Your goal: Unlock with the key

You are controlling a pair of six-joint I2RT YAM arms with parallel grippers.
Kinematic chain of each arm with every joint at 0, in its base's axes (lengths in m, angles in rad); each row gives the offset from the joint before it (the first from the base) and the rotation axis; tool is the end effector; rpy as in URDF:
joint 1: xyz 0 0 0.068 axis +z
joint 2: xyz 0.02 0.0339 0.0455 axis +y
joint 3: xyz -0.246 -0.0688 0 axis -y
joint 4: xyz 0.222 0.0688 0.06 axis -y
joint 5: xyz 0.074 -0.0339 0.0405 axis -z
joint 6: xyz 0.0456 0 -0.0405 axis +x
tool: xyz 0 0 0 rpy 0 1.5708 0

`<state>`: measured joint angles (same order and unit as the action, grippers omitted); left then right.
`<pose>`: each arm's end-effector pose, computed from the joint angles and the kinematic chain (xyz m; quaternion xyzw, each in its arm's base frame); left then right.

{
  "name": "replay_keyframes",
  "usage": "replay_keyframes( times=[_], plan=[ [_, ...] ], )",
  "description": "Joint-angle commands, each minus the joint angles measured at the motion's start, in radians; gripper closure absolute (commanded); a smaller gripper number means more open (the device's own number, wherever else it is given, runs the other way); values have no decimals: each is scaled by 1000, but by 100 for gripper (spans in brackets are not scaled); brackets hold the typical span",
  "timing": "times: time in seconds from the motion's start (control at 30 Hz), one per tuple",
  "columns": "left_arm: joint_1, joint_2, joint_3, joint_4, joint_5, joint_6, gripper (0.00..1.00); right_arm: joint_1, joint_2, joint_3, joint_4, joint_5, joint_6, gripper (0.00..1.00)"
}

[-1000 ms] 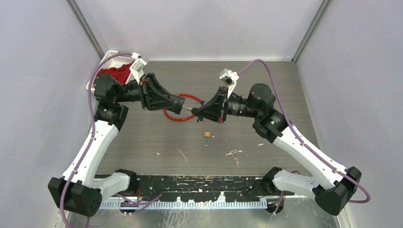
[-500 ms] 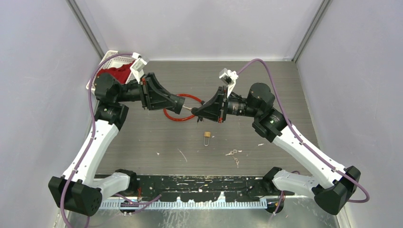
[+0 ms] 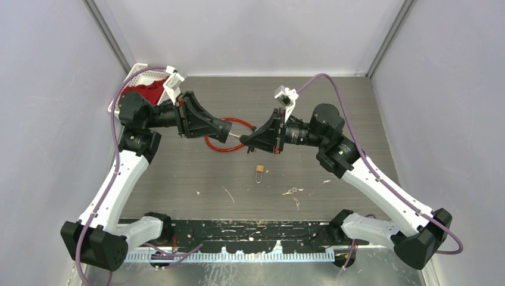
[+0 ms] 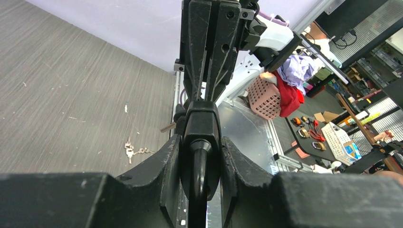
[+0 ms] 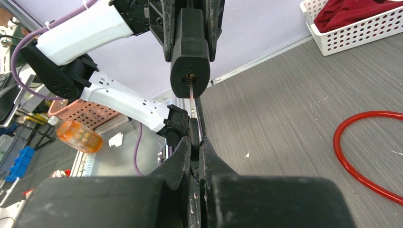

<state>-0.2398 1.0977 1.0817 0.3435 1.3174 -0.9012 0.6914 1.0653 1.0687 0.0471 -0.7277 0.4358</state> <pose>0.1952 -0.0932 0.4164 0.3211 0.5971 -0.6472 0.3485 0.1583 0.1704 0.3949 -0.3379 0.6058 0.5691 0.4415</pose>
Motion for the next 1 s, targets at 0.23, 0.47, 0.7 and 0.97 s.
replay_keyframes(
  times=[0.23, 0.47, 0.7, 0.97],
  plan=[
    [-16, 4, 38, -86, -68, 108, 100, 35, 9, 79, 126, 2, 0, 99],
    [-9, 6, 43, -90, -53, 107, 100, 36, -49, 27, 94, 20, -20, 99],
    [-9, 5, 42, -63, -40, 78, 100, 35, -102, 13, -5, 40, -76, 99],
    [-9, 4, 43, -39, -38, 53, 100, 34, -61, 26, 57, 31, -32, 99]
  ],
)
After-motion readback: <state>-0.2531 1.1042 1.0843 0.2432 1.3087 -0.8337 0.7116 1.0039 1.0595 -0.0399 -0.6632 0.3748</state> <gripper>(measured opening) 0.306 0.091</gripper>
